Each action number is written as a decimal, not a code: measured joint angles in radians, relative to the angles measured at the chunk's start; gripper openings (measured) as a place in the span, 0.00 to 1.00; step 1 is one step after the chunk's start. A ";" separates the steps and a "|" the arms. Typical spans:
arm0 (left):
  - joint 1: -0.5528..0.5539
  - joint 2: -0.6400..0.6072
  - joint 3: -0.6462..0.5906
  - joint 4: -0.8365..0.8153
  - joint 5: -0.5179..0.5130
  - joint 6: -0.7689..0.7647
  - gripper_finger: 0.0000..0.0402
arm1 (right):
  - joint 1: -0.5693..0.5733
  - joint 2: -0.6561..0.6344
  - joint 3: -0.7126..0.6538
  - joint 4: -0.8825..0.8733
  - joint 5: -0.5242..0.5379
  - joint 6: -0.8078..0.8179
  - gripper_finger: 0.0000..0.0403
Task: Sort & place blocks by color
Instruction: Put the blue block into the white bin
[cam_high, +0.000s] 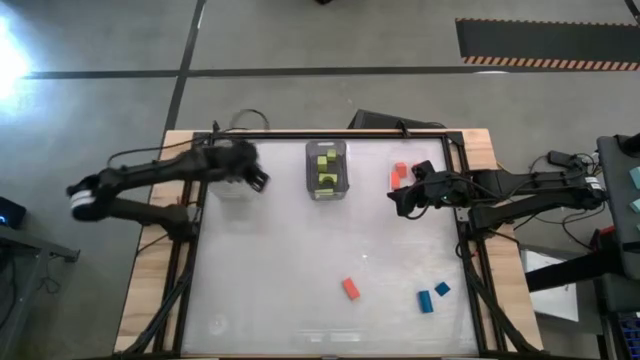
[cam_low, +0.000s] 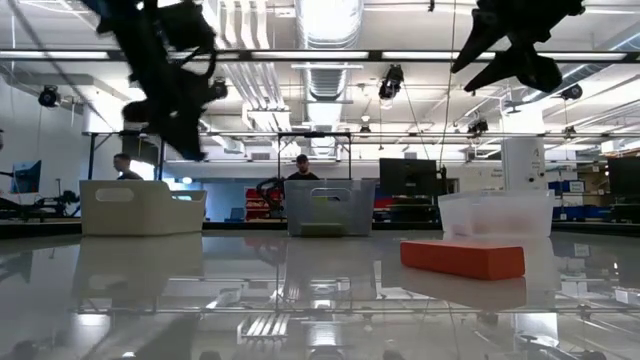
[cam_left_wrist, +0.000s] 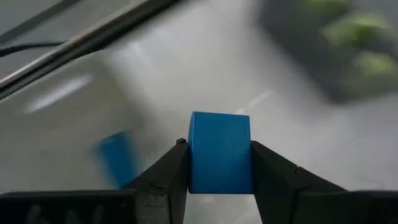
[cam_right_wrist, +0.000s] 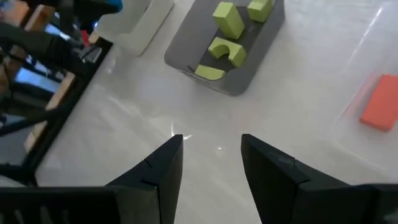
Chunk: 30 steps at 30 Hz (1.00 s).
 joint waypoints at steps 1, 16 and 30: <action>0.052 -0.032 -0.033 -0.001 -0.004 0.012 0.31 | 0.000 0.000 0.000 0.003 0.002 0.015 0.38; 0.510 -0.036 -0.138 0.053 0.082 0.255 0.32 | 0.000 0.081 0.000 0.042 0.071 0.136 0.38; 0.513 0.137 -0.138 0.083 0.081 0.275 0.38 | 0.000 0.159 0.000 0.044 0.032 0.240 0.38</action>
